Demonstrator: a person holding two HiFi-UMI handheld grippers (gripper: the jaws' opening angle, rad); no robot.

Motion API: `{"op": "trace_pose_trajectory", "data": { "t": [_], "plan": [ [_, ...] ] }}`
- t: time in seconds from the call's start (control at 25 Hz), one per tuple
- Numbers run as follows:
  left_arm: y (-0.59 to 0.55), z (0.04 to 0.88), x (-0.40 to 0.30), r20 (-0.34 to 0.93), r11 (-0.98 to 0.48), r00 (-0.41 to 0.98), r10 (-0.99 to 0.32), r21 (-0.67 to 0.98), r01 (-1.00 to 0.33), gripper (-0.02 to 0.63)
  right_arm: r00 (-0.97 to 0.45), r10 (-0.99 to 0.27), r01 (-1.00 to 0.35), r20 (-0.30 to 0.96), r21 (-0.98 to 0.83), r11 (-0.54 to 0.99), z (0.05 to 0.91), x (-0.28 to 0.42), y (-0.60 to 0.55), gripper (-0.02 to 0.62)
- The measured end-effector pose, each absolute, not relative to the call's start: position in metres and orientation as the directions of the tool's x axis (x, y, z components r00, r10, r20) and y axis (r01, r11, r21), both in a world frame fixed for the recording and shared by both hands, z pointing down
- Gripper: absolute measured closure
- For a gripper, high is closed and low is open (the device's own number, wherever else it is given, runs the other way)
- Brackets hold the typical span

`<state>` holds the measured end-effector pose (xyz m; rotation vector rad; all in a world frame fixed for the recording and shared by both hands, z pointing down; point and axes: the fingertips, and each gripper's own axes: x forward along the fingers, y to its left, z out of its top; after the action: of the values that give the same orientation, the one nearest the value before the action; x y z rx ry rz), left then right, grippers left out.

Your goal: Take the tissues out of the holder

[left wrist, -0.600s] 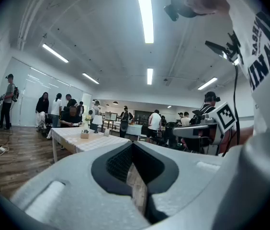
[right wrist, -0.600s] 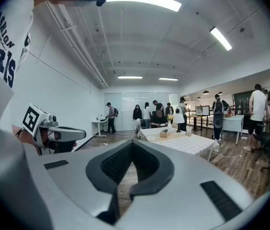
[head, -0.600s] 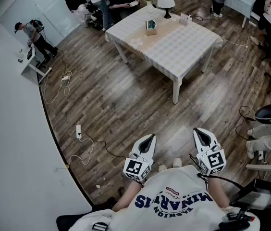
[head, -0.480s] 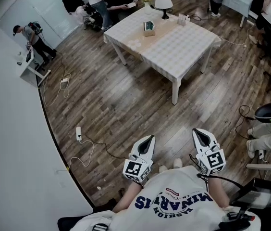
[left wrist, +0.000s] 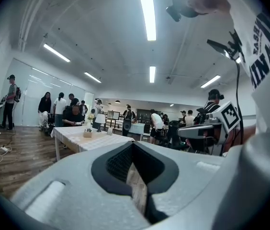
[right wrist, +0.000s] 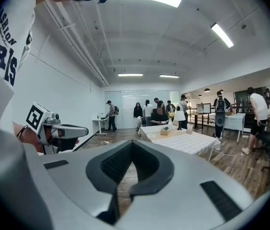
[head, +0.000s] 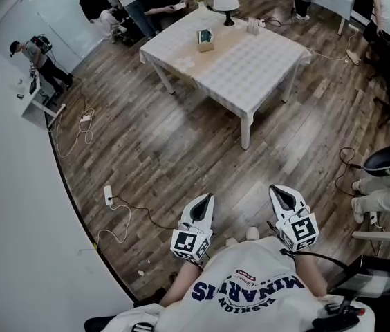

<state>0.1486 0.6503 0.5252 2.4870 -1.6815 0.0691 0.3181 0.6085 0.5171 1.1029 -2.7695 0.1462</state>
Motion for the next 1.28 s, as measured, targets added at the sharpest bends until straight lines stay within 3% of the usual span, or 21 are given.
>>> {"op": "trace_pose_trajectory", "data": {
  "t": [0.36, 0.68, 1.28],
  "plan": [
    [0.626, 0.517, 0.173, 0.139, -0.369, 0.373, -0.917, 0.056, -0.928, 0.603, -0.718, -0.685, -0.693, 0.123, -0.031, 0.72, 0.509, 0.348, 0.58, 0.586],
    [0.615, 0.514, 0.198, 0.136, -0.328, 0.333, -0.933, 0.062, -0.943, 0.603, -0.705, -0.689, -0.706, 0.166, -0.075, 0.704, 0.54, 0.384, 0.554, 0.586],
    [0.57, 0.526, 0.183, 0.161, -0.323, 0.33, -0.93, 0.073, -0.944, 0.603, -0.721, -0.653, -0.683, 0.231, -0.083, 0.725, 0.561, 0.367, 0.522, 0.586]
  ]
}}
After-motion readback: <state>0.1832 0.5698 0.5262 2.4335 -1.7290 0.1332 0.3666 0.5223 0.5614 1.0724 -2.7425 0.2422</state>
